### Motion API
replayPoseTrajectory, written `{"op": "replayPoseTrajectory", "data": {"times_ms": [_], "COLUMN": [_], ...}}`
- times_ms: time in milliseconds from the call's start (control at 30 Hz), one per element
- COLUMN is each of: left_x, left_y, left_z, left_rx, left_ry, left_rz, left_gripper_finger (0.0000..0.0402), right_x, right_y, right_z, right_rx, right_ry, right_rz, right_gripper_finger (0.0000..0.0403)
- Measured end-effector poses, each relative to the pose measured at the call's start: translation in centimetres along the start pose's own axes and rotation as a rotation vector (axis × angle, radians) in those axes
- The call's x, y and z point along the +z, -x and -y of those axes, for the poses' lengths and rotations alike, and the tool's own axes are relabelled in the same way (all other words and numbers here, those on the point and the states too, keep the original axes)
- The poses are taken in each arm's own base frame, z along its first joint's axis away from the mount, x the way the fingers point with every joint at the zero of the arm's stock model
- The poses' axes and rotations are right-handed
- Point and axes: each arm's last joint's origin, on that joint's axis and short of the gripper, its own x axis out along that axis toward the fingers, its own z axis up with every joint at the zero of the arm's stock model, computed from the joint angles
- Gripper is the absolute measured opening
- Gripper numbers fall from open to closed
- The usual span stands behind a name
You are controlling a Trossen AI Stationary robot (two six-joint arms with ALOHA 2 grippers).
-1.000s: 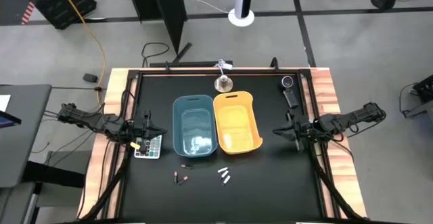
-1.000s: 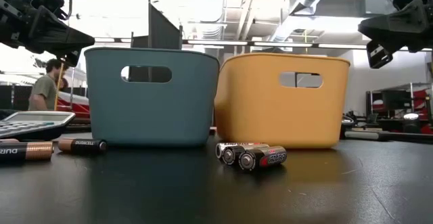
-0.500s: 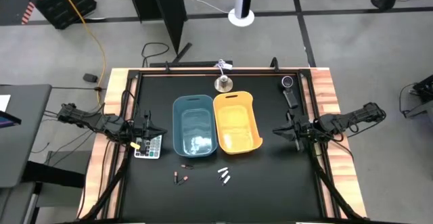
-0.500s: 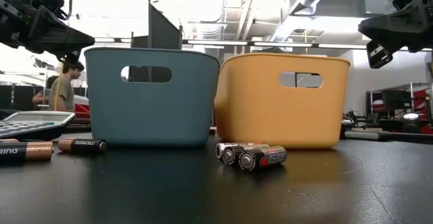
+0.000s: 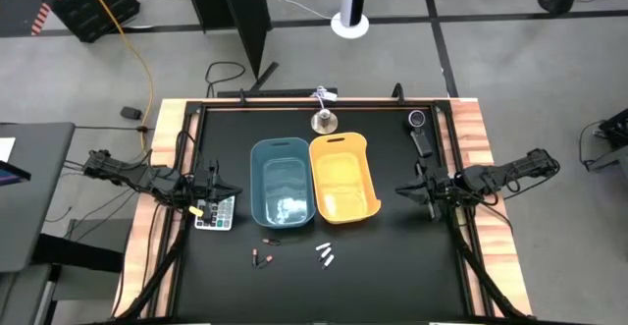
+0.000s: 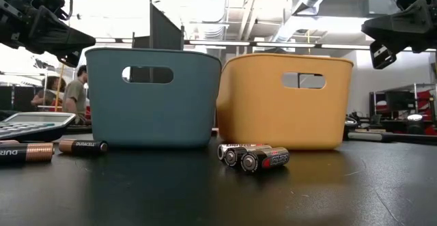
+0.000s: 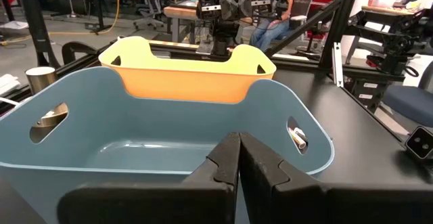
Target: Sort batteries
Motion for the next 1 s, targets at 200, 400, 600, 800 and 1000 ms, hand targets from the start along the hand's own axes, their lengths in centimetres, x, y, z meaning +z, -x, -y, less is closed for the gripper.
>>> {"op": "replayPoseTrajectory", "data": {"times_ms": [200,400,600,800,1000], "left_x": [0.9,2.4,3.0,5.7,6.6], "left_y": [0.0,0.3,0.6,2.1,2.5], "left_z": [-0.1,0.4,1.1,1.2,1.0], "left_rx": [0.069,0.029,-0.238,-0.362,-0.373], "left_ry": [-0.496,-0.816,-0.678,-0.327,-0.127], "left_rz": [0.090,0.274,0.416,0.691,0.753], "left_gripper_finger": [0.0006,0.0006,0.0006,0.0006,0.0006], "right_x": [0.0,0.0,0.0,0.1,1.0], "right_y": [0.0,0.0,0.0,0.0,0.0], "right_z": [0.0,0.0,0.0,0.0,-0.1], "right_rx": [0.000,0.000,0.000,-0.001,0.019], "right_ry": [0.000,0.024,0.025,0.023,-0.136], "right_rz": [0.000,0.000,0.000,0.011,0.095], "right_gripper_finger": [0.0044,0.0044,0.0044,0.0044,0.0044]}}
